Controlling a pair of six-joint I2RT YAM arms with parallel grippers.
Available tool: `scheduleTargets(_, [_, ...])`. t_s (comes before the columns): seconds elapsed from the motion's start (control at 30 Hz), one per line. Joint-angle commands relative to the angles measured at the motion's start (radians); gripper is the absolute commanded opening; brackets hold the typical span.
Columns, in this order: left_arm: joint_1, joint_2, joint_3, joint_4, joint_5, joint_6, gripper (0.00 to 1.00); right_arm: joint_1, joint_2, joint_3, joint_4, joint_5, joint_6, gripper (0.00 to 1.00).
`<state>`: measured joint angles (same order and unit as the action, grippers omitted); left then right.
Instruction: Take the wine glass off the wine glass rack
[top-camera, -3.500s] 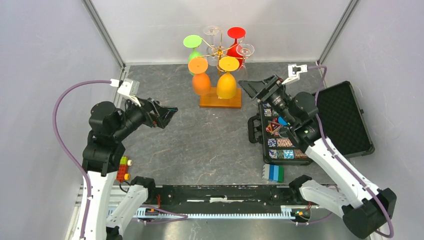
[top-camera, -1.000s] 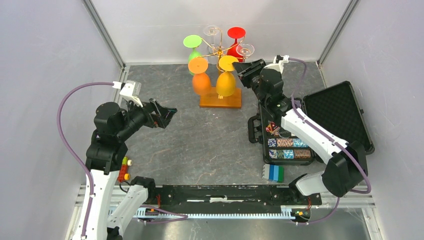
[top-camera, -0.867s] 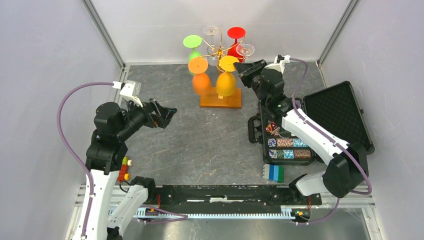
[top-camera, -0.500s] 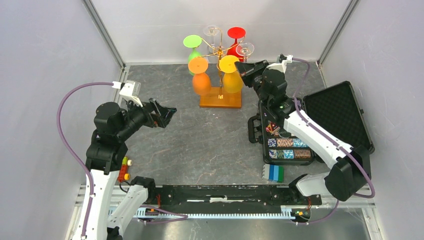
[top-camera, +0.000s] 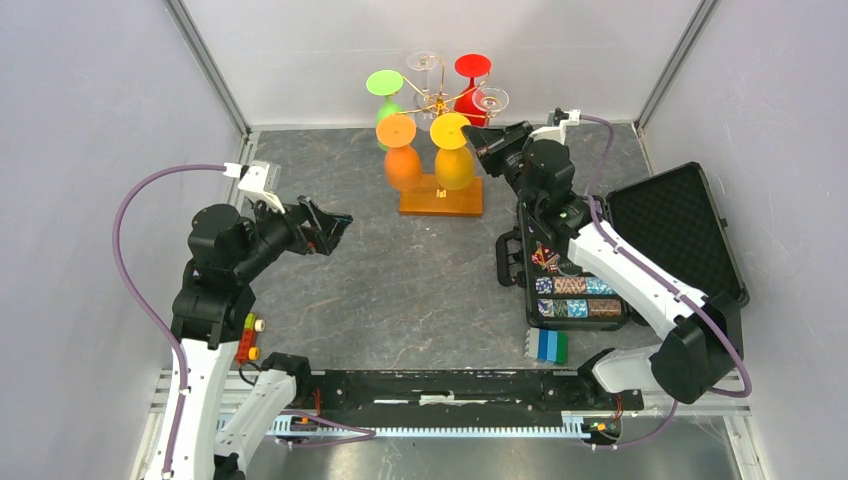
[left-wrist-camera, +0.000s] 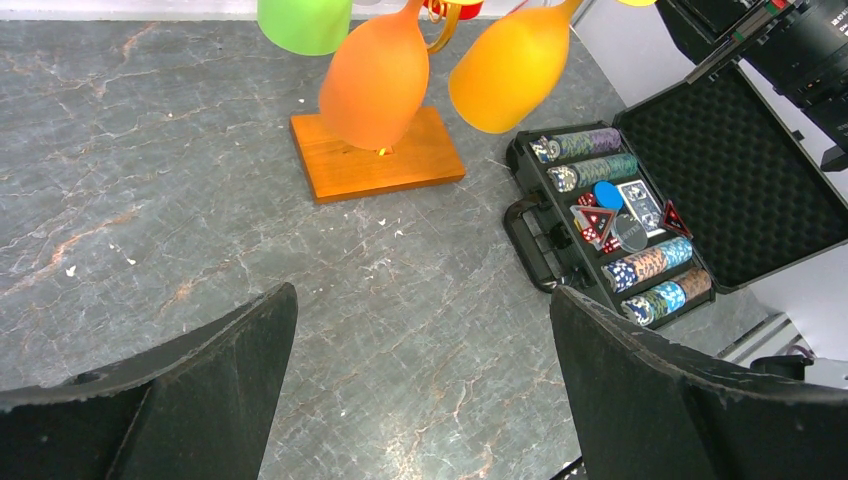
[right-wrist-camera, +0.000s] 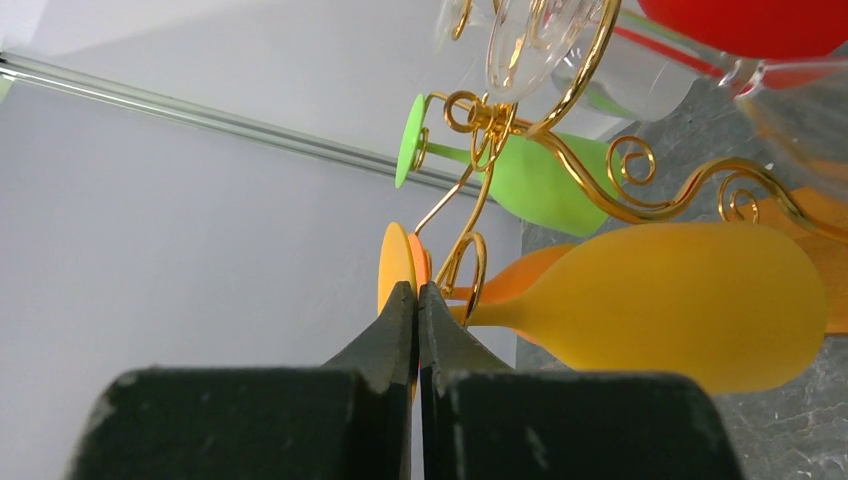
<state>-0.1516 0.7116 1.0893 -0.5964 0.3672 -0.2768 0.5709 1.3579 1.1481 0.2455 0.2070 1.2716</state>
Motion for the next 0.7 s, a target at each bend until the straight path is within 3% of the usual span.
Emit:
scheduleTargets(0.0, [0.004, 0.0, 0.015, 0.02, -0.007, 0.005, 1.0, 0.018, -0.021, 0.029, 0.038, -0.024, 0.02, 0.0])
scheduleTargets(0.23, [0.004, -0.001, 0.012, 0.02, -0.009, 0.005, 1.0, 0.024, 0.028, 0.094, 0.02, -0.019, -0.023, 0.0])
scheduleTargets(0.67, [0.004, -0.001, 0.014, 0.015, -0.017, 0.005, 1.0, 0.024, 0.121, 0.23, -0.025, 0.132, -0.099, 0.0])
